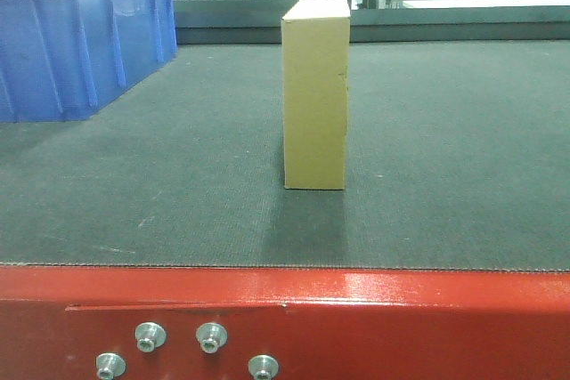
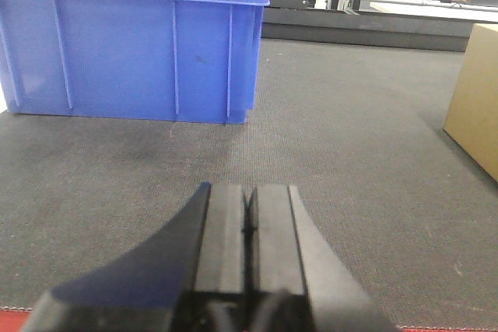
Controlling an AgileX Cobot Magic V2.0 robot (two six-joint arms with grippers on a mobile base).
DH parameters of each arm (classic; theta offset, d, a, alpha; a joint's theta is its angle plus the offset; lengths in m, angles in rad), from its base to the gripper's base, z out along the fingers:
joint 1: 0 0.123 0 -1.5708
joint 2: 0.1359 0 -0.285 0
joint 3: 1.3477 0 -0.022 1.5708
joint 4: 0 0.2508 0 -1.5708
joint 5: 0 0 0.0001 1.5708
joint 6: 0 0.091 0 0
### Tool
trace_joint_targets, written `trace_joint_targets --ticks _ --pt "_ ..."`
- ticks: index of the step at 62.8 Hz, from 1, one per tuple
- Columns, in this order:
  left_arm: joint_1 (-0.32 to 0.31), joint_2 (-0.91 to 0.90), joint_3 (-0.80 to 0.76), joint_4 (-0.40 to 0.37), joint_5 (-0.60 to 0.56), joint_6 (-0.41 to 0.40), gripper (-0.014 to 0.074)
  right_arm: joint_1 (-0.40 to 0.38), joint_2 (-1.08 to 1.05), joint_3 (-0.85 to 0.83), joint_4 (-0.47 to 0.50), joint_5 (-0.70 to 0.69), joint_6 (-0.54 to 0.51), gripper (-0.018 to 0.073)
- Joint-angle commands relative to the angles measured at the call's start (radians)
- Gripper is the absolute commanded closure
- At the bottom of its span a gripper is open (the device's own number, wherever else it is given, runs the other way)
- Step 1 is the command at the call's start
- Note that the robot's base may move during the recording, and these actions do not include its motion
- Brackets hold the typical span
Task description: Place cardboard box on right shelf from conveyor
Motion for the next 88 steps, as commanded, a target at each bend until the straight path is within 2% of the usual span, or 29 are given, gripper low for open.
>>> trace_joint_targets --ticks 1,45,56,64,71,74,78,88 --pt "0.0 -0.01 -0.003 -0.009 -0.091 -0.007 0.0715 -0.004 -0.014 -0.005 -0.008 -0.086 -0.002 0.0487" --pt "0.0 -0.01 -0.003 -0.009 -0.091 -0.007 0.0715 -0.004 -0.014 -0.005 -0.008 -0.097 -0.002 0.0487" --pt "0.0 -0.01 -0.003 -0.009 -0.091 -0.007 0.0715 -0.004 -0.014 -0.009 -0.008 -0.175 -0.002 0.0487" --pt "0.0 -0.01 -0.003 -0.009 -0.091 -0.007 0.0715 -0.001 -0.004 -0.097 -0.008 -0.162 -0.002 0.0487" --pt "0.0 -0.01 -0.003 -0.009 -0.091 -0.007 0.0715 0.001 0.061 -0.224 -0.008 -0.062 -0.002 0.0471" --pt "0.0 -0.01 -0.003 -0.009 -0.091 -0.007 0.0715 0.001 0.104 -0.28 -0.008 -0.026 -0.002 0.0439" --pt "0.0 -0.01 -0.003 -0.009 -0.091 -0.007 0.0715 0.001 0.176 -0.354 -0.008 0.006 -0.002 0.0349" --pt "0.0 -0.01 -0.003 -0.009 -0.091 -0.007 0.0715 0.046 0.366 -0.513 -0.033 0.032 -0.002 0.002"
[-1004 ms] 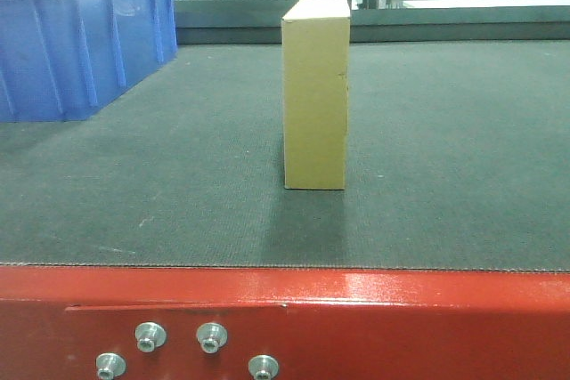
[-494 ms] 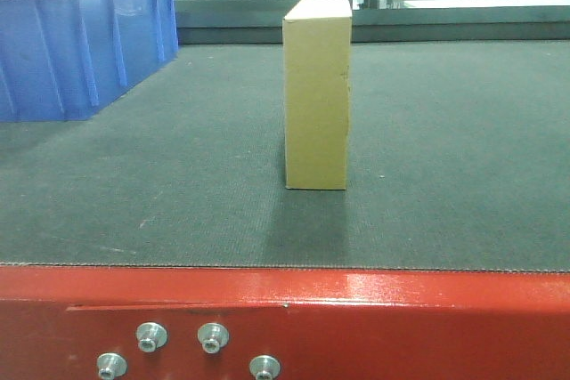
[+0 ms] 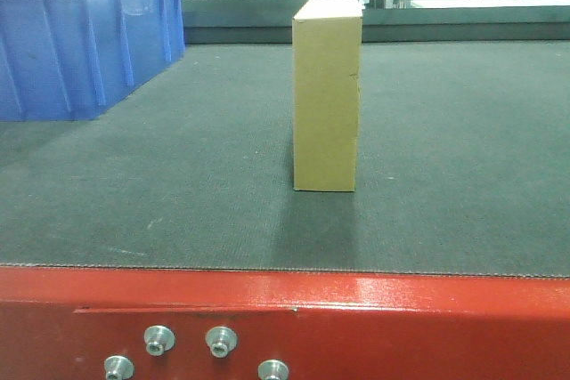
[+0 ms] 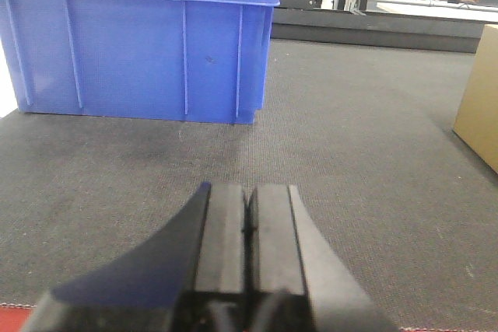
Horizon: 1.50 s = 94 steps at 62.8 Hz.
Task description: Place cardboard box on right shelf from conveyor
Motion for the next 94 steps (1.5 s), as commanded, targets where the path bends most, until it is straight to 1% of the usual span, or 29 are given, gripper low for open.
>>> trace_joint_targets --ticks 1,6,15,18,23,26,32,39,43,50,56,68,79,84,89,94 --pt "0.0 -0.01 -0.003 -0.009 -0.091 -0.007 0.0715 0.034 0.107 -0.105 -0.031 -0.055 -0.002 -0.0009" --pt "0.0 -0.01 -0.003 -0.009 -0.091 -0.007 0.0715 0.071 0.211 -0.185 -0.072 -0.031 -0.002 -0.0084" --pt "0.0 -0.01 -0.003 -0.009 -0.091 -0.007 0.0715 0.147 0.424 -0.348 -0.08 0.032 -0.002 -0.0082" --pt "0.0 -0.01 -0.003 -0.009 -0.091 -0.007 0.0715 0.185 0.495 -0.42 -0.08 0.082 -0.002 -0.0082" --pt "0.0 -0.01 -0.003 -0.009 -0.091 -0.007 0.0715 0.264 0.631 -0.572 -0.071 0.204 -0.001 -0.0082" --pt "0.0 -0.01 -0.003 -0.009 -0.091 -0.007 0.0715 0.302 0.708 -0.658 -0.066 0.274 0.018 -0.0082" --pt "0.0 -0.01 -0.003 -0.009 -0.091 -0.007 0.0715 0.365 0.859 -0.825 -0.066 0.409 0.127 -0.0082" --pt "0.0 -0.01 -0.003 -0.009 -0.091 -0.007 0.0715 0.418 1.047 -1.025 -0.067 0.547 0.306 -0.0082" --pt "0.0 -0.01 -0.003 -0.009 -0.091 -0.007 0.0715 0.448 1.136 -1.122 -0.075 0.618 0.388 -0.0082" --pt "0.0 -0.01 -0.003 -0.009 -0.091 -0.007 0.0715 0.516 1.294 -1.305 -0.14 0.732 0.533 -0.0082" --pt "0.0 -0.01 -0.003 -0.009 -0.091 -0.007 0.0715 0.565 1.405 -1.447 -0.205 0.806 0.604 -0.0082" --pt "0.0 -0.01 -0.003 -0.009 -0.091 -0.007 0.0715 0.62 1.567 -1.646 -0.284 0.923 0.683 -0.0082" --pt "0.0 -0.01 -0.003 -0.009 -0.091 -0.007 0.0715 0.634 1.656 -1.759 -0.436 1.059 0.729 -0.0082" --pt "0.0 -0.01 -0.003 -0.009 -0.091 -0.007 0.0715 0.634 1.67 -1.775 -0.45 1.065 0.76 -0.0082" --pt "0.0 -0.01 -0.003 -0.009 -0.091 -0.007 0.0715 0.634 1.674 -1.776 -0.442 1.022 0.8 -0.0082" --pt "0.0 -0.01 -0.003 -0.009 -0.091 -0.007 0.0715 0.634 1.677 -1.776 -0.438 0.997 0.806 -0.0082"
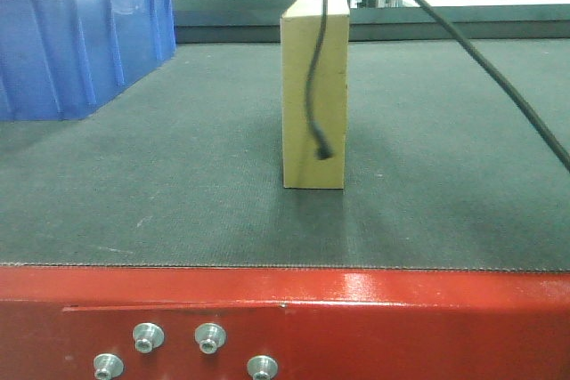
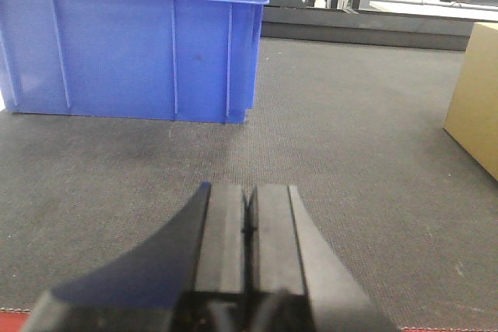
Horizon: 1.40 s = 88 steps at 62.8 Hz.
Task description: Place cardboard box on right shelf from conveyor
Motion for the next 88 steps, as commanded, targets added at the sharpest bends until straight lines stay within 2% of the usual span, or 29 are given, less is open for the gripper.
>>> trace_joint_targets --ticks 1,41,45,56,62,73,88 --pt "0.0 -0.01 -0.003 -0.009 -0.091 -0.007 0.0715 -0.001 -0.052 -0.04 -0.033 -0.072 0.02 -0.0082" --pt "0.0 -0.01 -0.003 -0.009 -0.091 -0.007 0.0715 -0.029 0.069 -0.04 -0.021 -0.081 0.021 -0.0069" --pt "0.0 -0.01 -0.003 -0.009 -0.091 -0.007 0.0715 -0.029 0.076 -0.04 -0.007 -0.077 0.021 -0.0007" --pt "0.0 -0.01 -0.003 -0.009 -0.091 -0.007 0.0715 -0.032 0.073 -0.045 0.003 -0.065 0.02 0.0308" --pt "0.0 -0.01 -0.003 -0.009 -0.091 -0.007 0.0715 -0.039 0.056 -0.05 0.019 -0.06 -0.002 0.0356" --pt "0.0 -0.01 -0.003 -0.009 -0.091 -0.007 0.0715 -0.083 0.008 -0.057 0.081 -0.045 -0.154 0.0356" --pt "0.0 -0.01 -0.003 -0.009 -0.091 -0.007 0.0715 -0.174 -0.065 -0.043 0.127 0.029 -0.465 0.0356"
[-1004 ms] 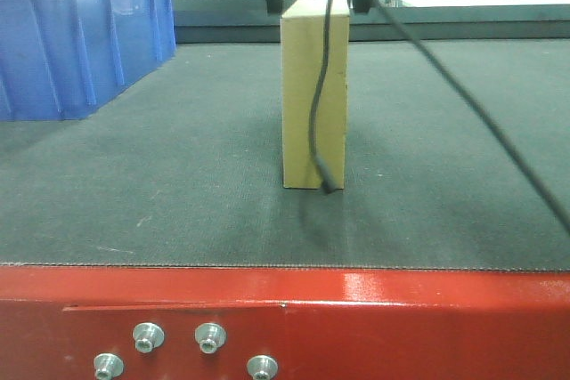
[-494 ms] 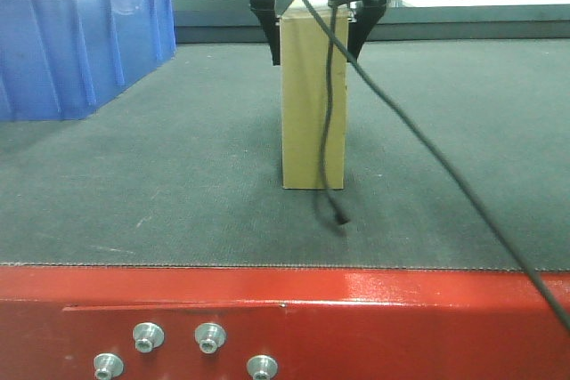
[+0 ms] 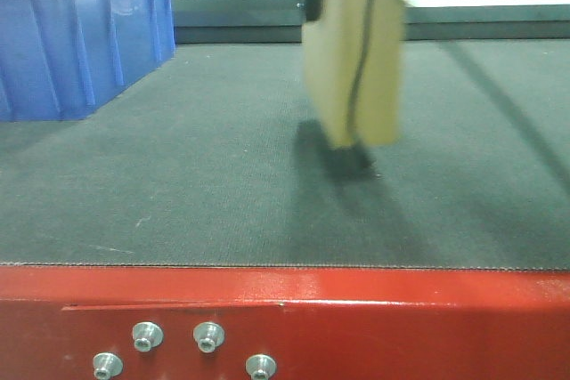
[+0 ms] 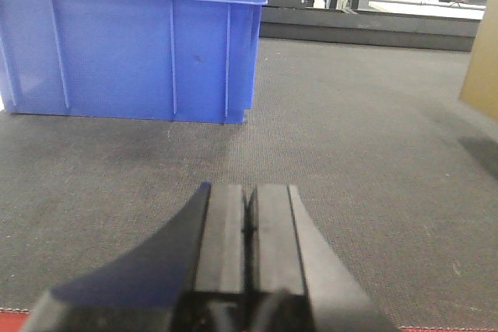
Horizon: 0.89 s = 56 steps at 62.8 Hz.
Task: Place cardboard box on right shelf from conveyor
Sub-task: 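Grasp the tan box with the right gripper and lift it off the belt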
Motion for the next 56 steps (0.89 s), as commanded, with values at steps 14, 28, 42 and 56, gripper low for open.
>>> trace_joint_targets --ticks 14,28,42,56 --pt "0.0 -0.01 -0.003 -0.009 -0.091 -0.007 0.0715 -0.13 -0.21 0.207 0.101 -0.162 -0.262 0.0356" --pt "0.0 -0.01 -0.003 -0.009 -0.091 -0.007 0.0715 -0.221 -0.374 0.52 0.178 -0.311 -0.341 0.0356" --pt "0.0 -0.01 -0.003 -0.009 -0.091 -0.007 0.0715 -0.258 -0.579 0.714 0.238 -0.32 -0.39 0.0356" --pt "0.0 -0.01 -0.003 -0.009 -0.091 -0.007 0.0715 -0.259 -0.848 0.867 0.238 -0.32 -0.392 0.0356"
